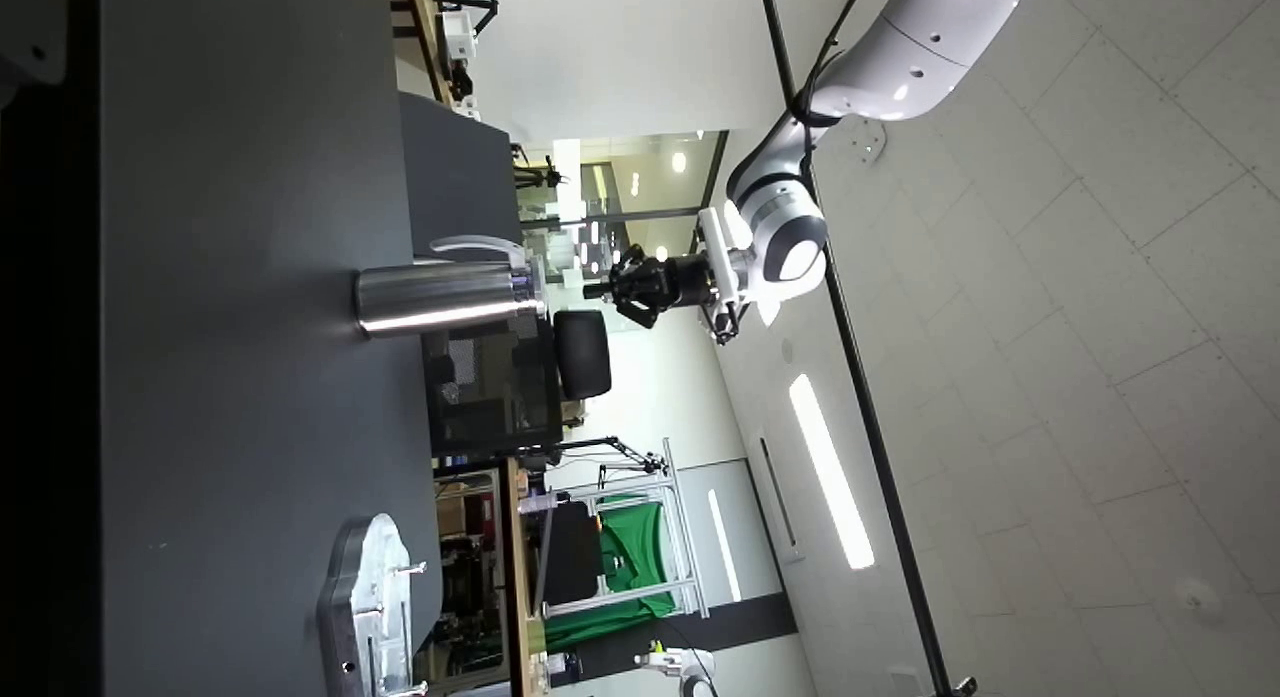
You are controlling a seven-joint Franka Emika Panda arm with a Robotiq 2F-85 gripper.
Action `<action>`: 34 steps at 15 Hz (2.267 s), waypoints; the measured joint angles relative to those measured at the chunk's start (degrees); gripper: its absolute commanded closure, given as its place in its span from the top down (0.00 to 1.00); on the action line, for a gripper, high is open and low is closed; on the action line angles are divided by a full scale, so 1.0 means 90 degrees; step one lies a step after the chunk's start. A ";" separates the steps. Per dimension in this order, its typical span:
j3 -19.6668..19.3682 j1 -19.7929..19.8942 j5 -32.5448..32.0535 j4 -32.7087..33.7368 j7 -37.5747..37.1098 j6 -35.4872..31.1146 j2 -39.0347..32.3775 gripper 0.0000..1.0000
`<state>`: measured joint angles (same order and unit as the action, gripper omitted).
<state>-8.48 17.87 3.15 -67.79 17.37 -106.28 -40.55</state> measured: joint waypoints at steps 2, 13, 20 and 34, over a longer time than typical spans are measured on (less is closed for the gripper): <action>0.0048 0.0003 0.0000 0.0002 -0.0034 -0.0003 -0.0103 0.01; 0.0053 0.0016 0.0065 -0.0003 -0.0022 -0.0156 -0.0189 0.00; 0.0128 -0.0021 0.0316 -0.0251 -0.0023 -0.1011 -0.0353 0.00; 0.0220 0.0079 0.0316 -0.0320 -0.0179 -0.1086 -0.0317 0.00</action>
<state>-6.50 18.58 5.99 -70.66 15.75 -116.05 -43.41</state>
